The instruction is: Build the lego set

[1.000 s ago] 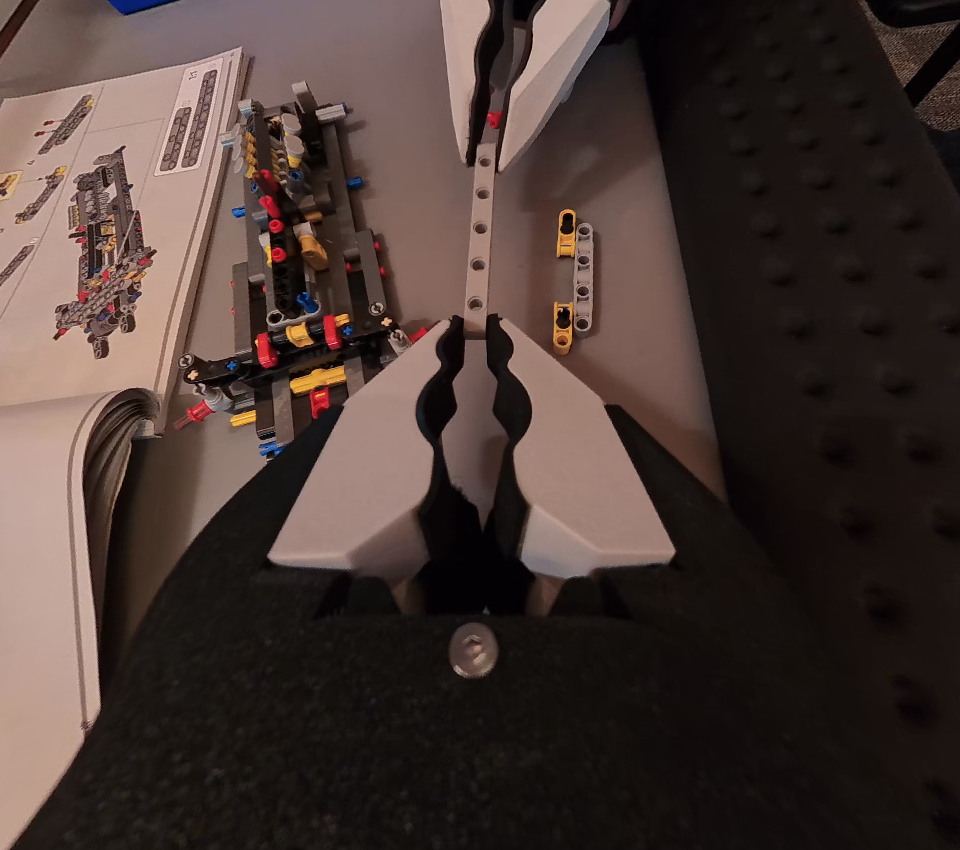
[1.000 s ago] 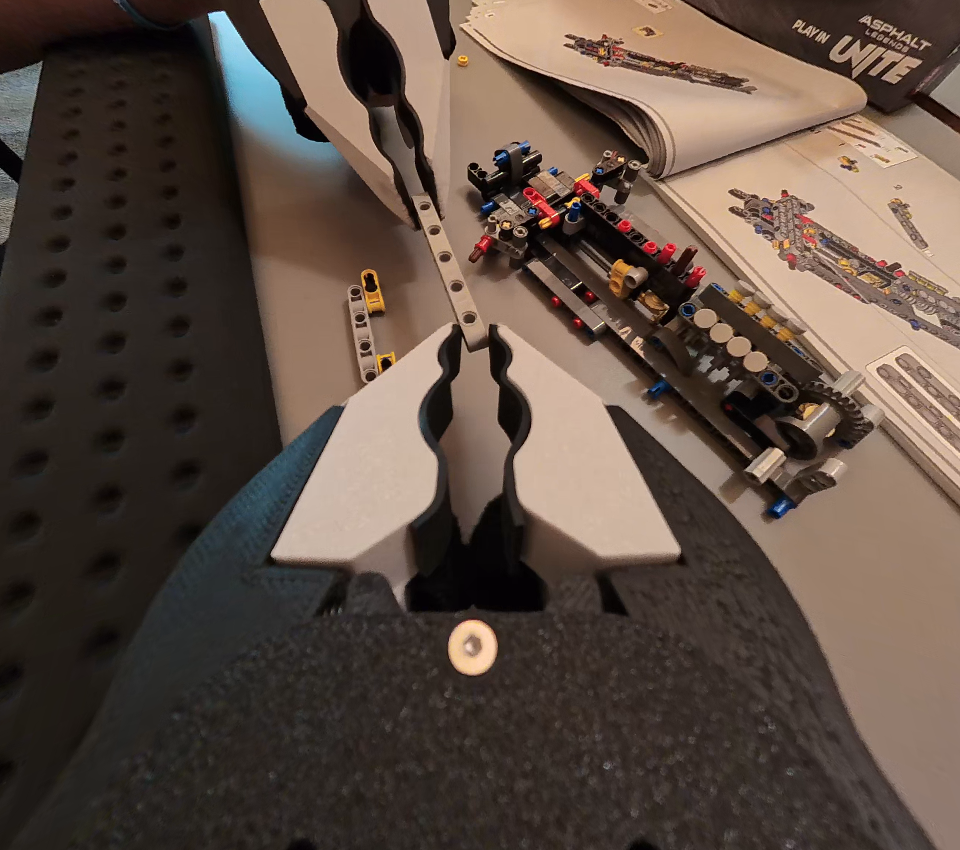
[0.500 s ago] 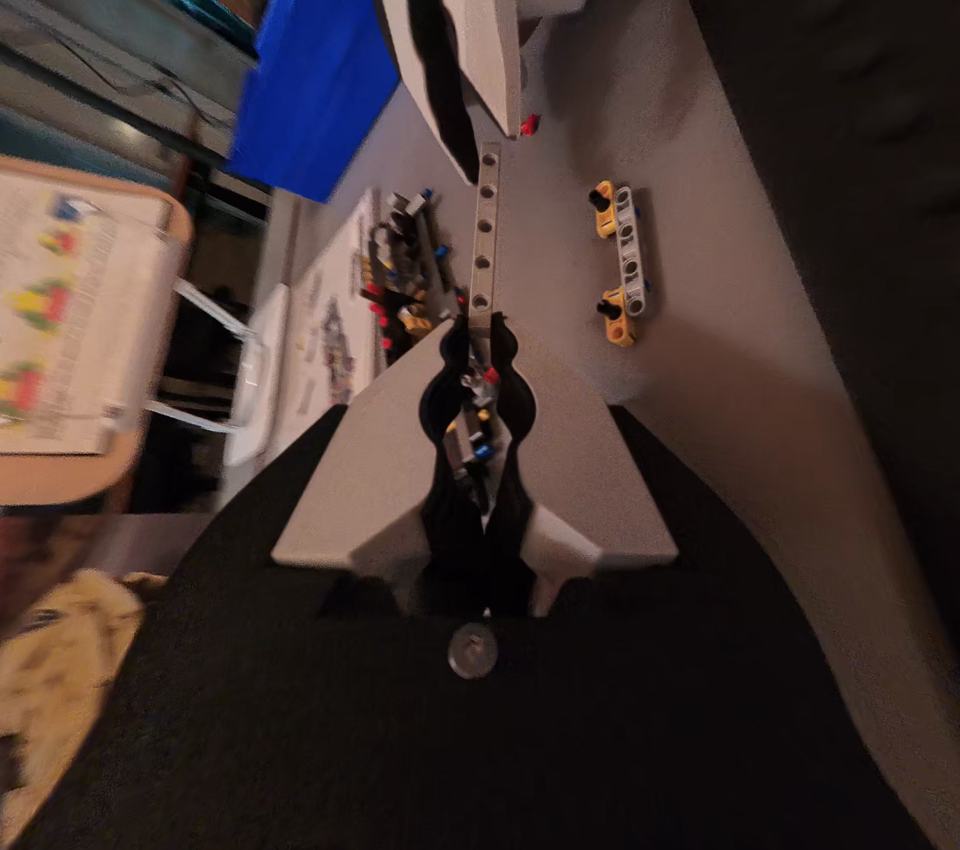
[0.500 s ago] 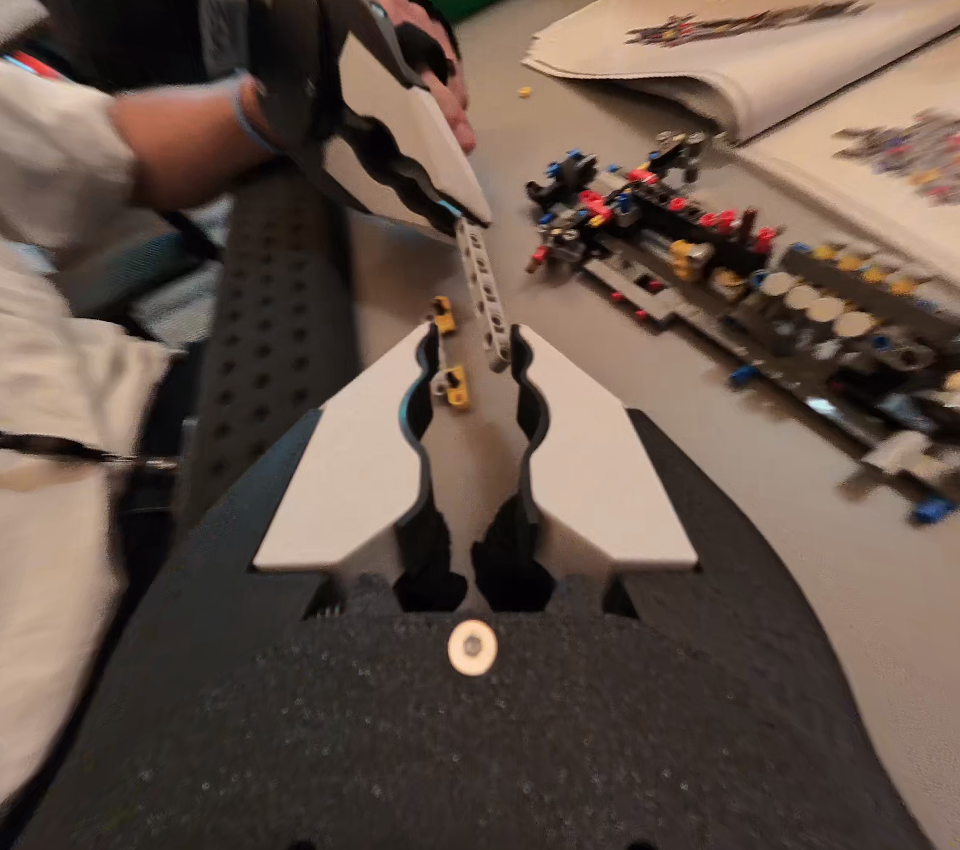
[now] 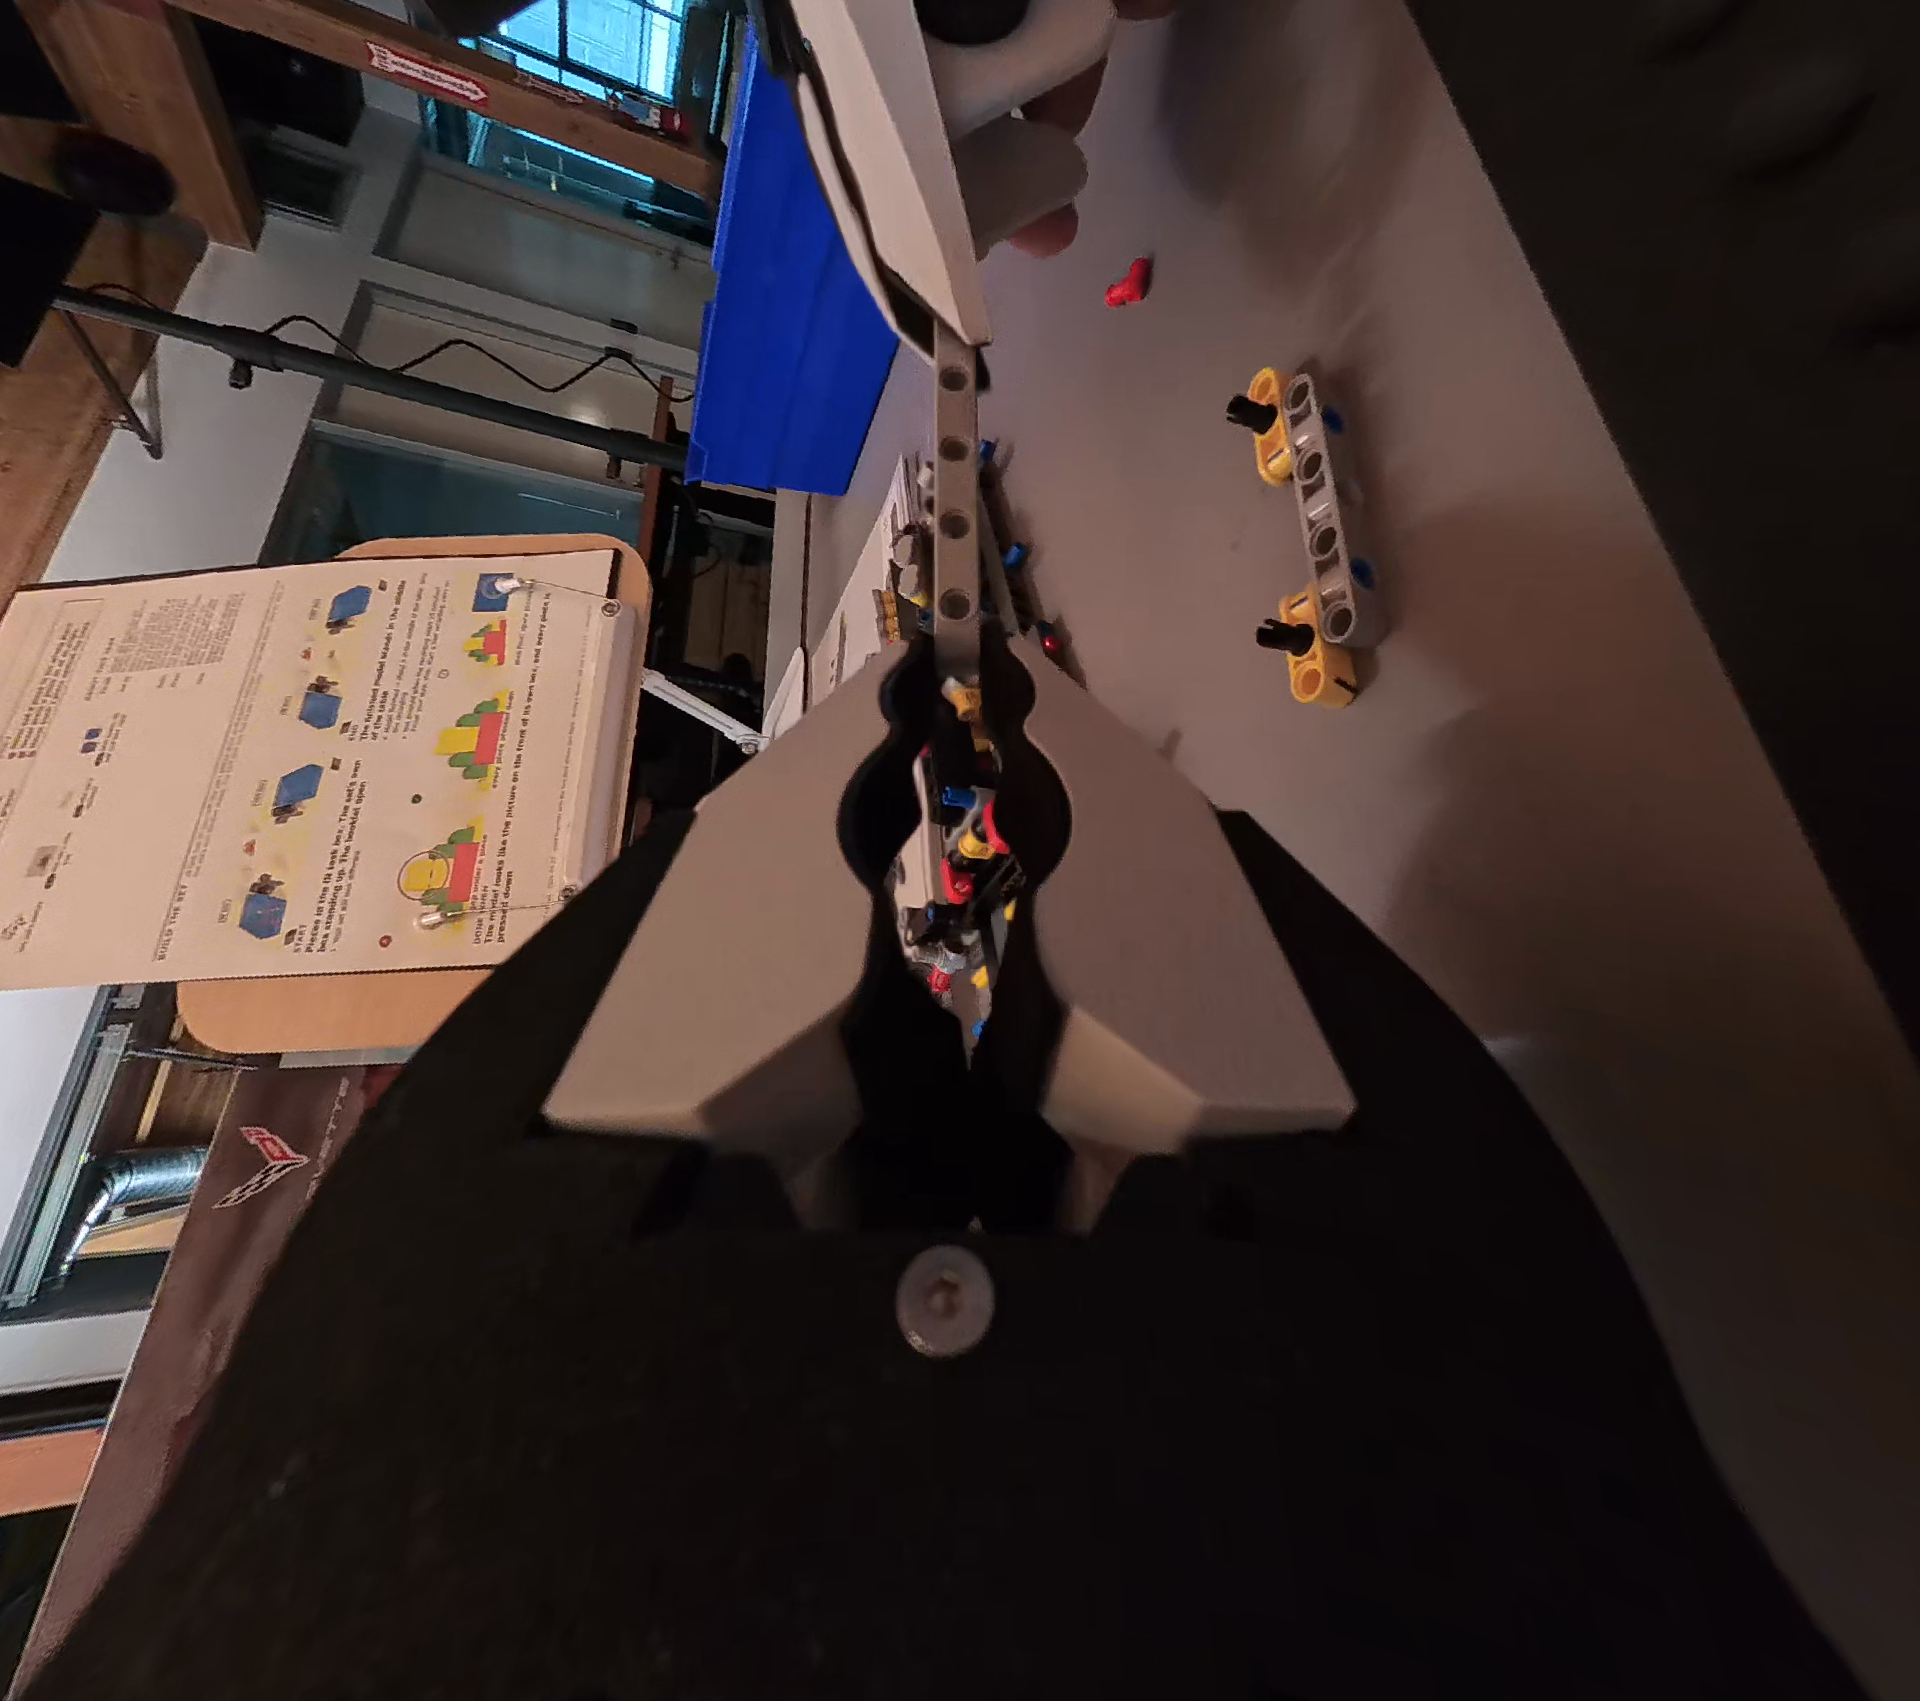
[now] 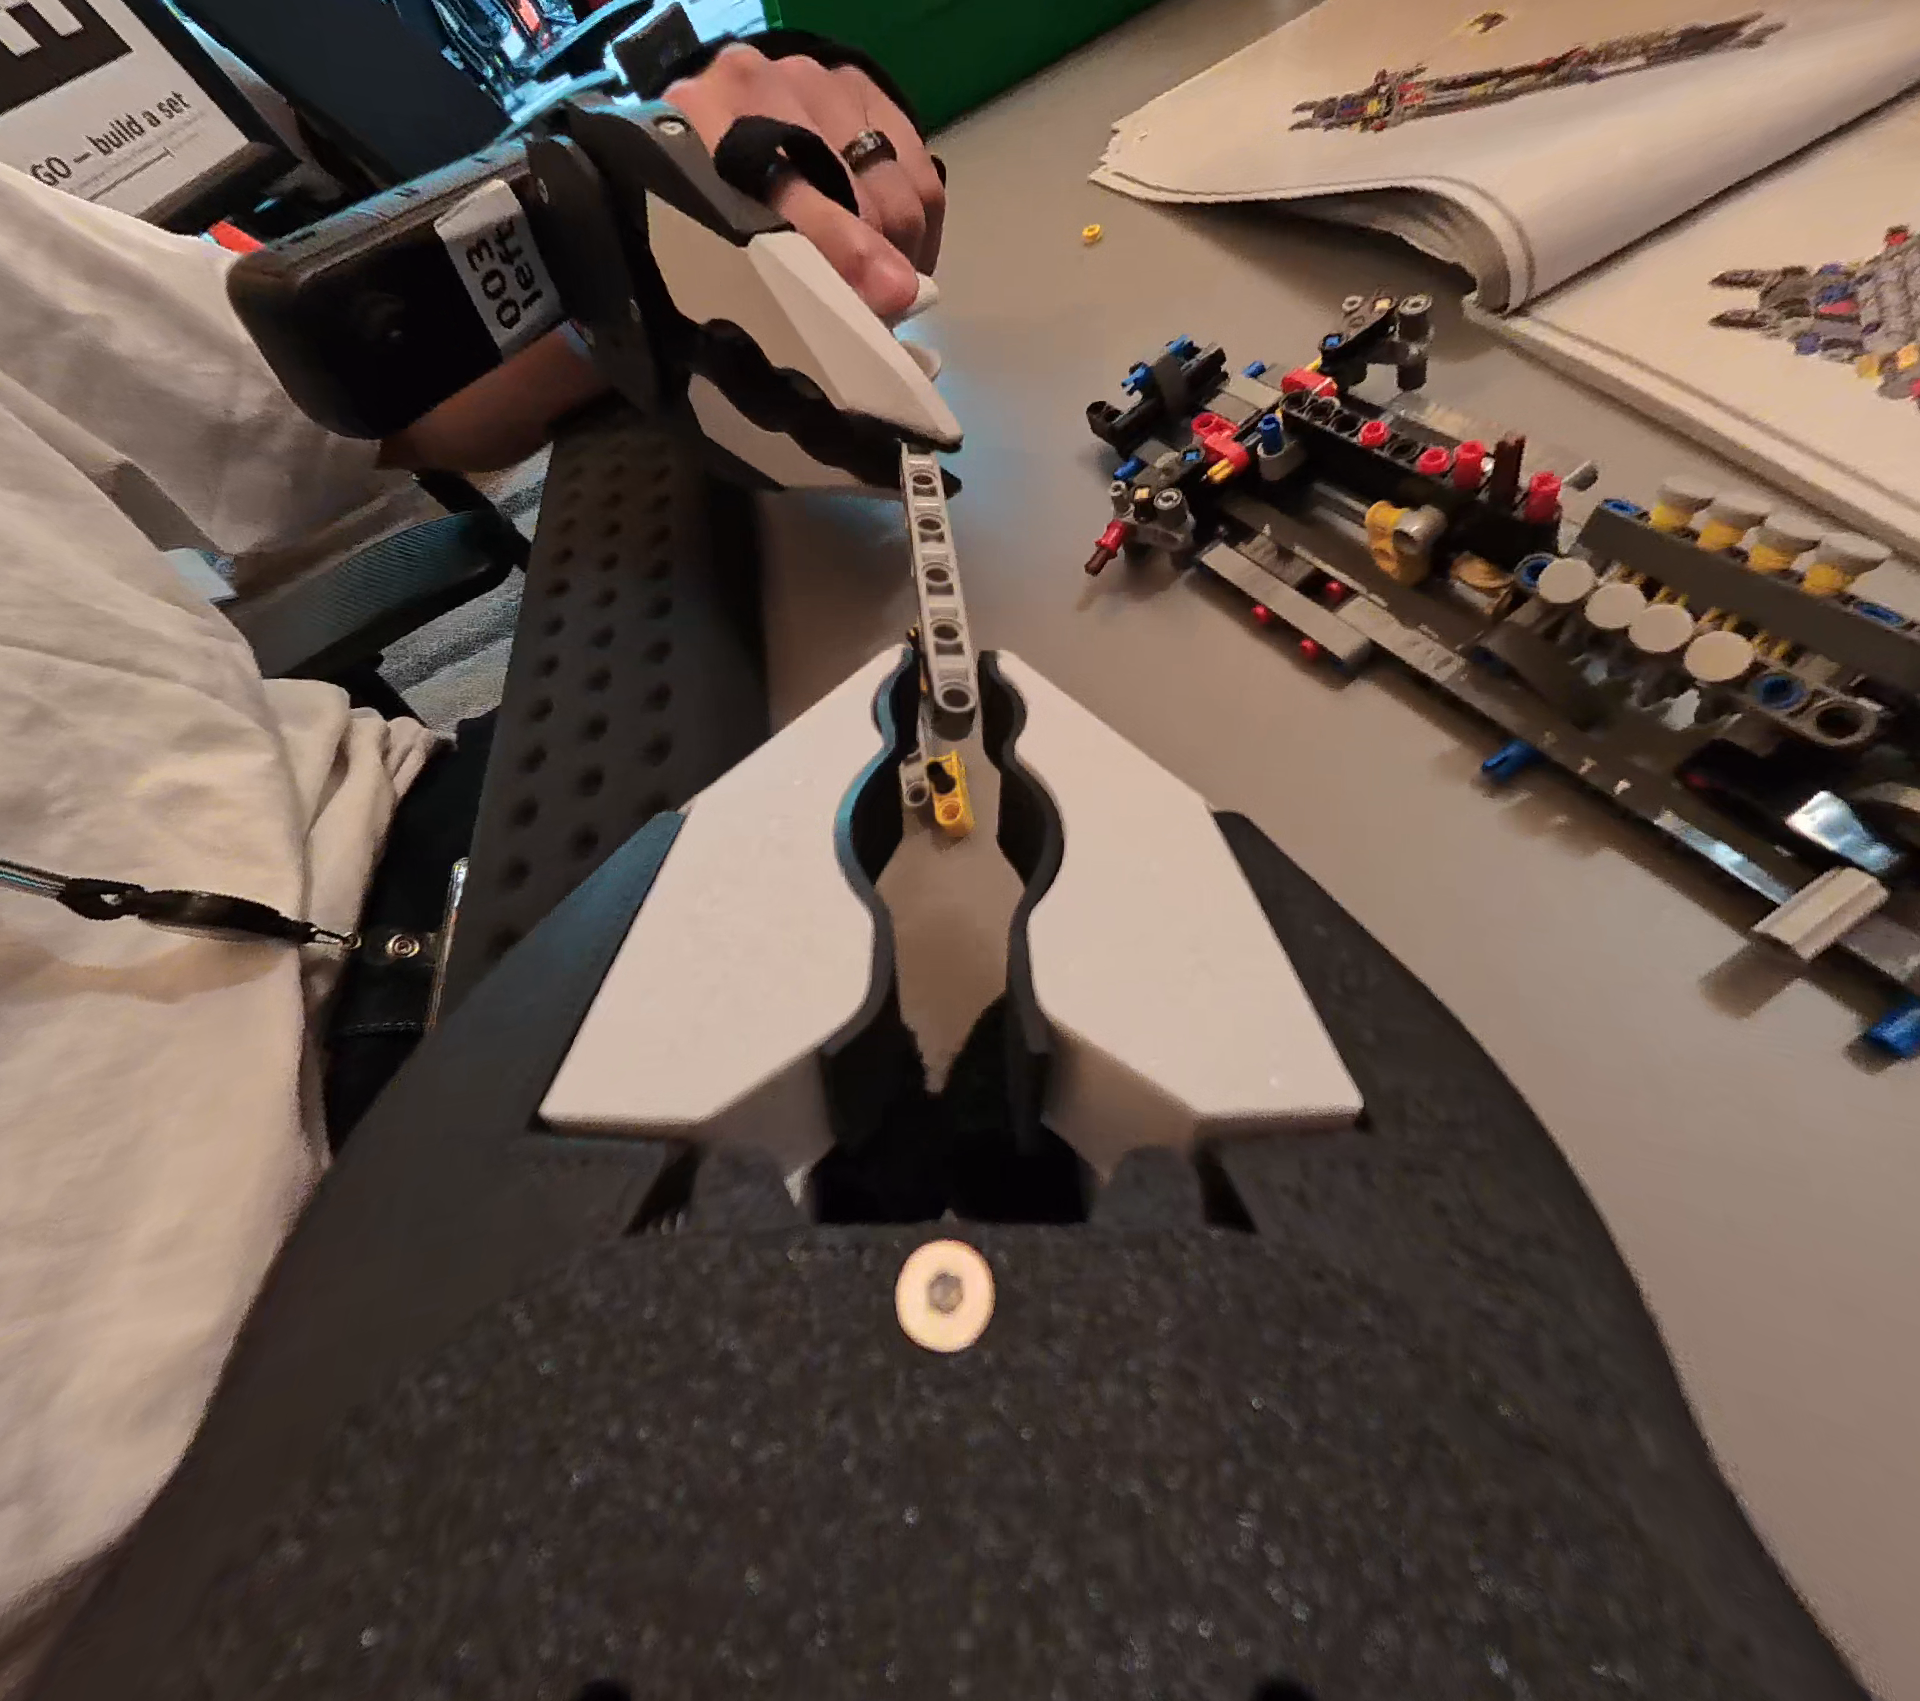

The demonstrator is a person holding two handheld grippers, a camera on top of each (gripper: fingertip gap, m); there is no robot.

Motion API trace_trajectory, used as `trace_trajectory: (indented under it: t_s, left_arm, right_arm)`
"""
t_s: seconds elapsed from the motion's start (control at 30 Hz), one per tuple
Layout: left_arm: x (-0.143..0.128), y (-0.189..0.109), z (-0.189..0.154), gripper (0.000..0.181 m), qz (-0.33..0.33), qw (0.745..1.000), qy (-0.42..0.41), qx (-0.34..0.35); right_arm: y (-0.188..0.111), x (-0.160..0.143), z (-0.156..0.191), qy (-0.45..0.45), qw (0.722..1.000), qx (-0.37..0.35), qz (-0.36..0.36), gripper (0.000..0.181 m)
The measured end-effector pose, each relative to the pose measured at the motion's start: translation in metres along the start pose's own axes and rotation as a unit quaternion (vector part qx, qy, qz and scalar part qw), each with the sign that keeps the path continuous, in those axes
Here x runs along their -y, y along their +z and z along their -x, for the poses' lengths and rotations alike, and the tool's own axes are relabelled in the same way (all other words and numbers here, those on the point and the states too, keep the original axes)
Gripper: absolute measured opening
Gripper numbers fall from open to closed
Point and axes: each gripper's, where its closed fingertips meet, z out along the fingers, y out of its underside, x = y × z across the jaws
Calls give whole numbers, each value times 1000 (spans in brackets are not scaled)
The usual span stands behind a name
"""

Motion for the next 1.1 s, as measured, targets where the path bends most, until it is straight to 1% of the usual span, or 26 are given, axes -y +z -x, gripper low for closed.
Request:
trace_trajectory:
  t_s: [0.13, 0.2, 0.3, 0.33, 0.37, 0.4, 0.43, 0.47, 0.5, 0.53, 0.57, 0.6, 0.63, 0.67, 0.77, 0.8, 0.93, 1.03, 1.1]
  left_arm:
    - [-1, 0, -2, 6, 2, 1000, 9, -1]
    - [-2, 1, -1, 6, 5, 1000, 7, -1]
    - [-6, 2, -5, 6, 15, 1000, -3, -10]
    - [-7, 2, -7, 6, 19, 999, -26, -19]
    - [-8, 2, -14, 7, 24, 996, -70, -47]
    - [-10, 0, -22, 17, 25, 988, -126, -80]
    - [-12, -3, -31, 24, 23, 973, -190, -126]
    - [-14, -8, -38, 29, 21, 953, -252, -167]
    - [-15, -11, -36, 35, 15, 936, -302, -181]
    - [-13, -15, -31, 37, -4, 918, -348, -191]
    - [-5, -19, -29, 37, -33, 891, -397, -217]
    - [3, -23, -28, 37, -56, 862, -439, -247]
    - [7, -24, -27, 37, -67, 843, -463, -265]
    - [8, -24, -25, 34, -70, 837, -471, -269]
    - [8, -24, -22, 10, -81, 842, -464, -263]
    - [9, -25, -23, 6, -82, 843, -461, -263]
    - [10, -23, -28, 6, -75, 851, -446, -269]
    - [7, -19, -34, 14, -55, 855, -437, -274]
    - [6, -19, -35, 14, -53, 854, -437, -278]
  right_arm:
    - [0, 2, 1, -4, 1000, 2, -7, 10]
    - [2, -2, 1, 4, 1000, 7, 5, 7]
    - [4, -4, 0, -9, 1000, -3, 13, 7]
    - [4, -5, 0, -18, 1000, -9, 16, 7]
    - [4, -5, -1, -32, 999, -19, 21, 6]
    - [5, -7, -2, -49, 998, -29, 26, 6]
    - [5, -8, -1, -63, 997, -34, 30, 6]
    - [7, -9, 0, -75, 996, -38, 35, 6]
    - [9, -11, 2, -89, 994, -41, 39, 6]
    - [11, -11, 5, -105, 993, -41, 40, 6]
    - [14, -11, 8, -116, 992, -39, 39, 7]
    - [16, -9, 10, -125, 991, -39, 37, 7]
    - [18, -8, 13, -131, 990, -37, 34, 6]
    - [20, -7, 16, -133, 990, -30, 33, 6]
    - [23, -11, 16, -136, 989, -29, 43, 6]
    - [23, -12, 16, -135, 989, -28, 44, 6]
    - [22, -16, 14, -112, 992, -19, 51, 6]
    - [23, -20, 13, -115, 991, -22, 61, 6]
    - [23, -21, 13, -110, 992, -19, 63, 6]
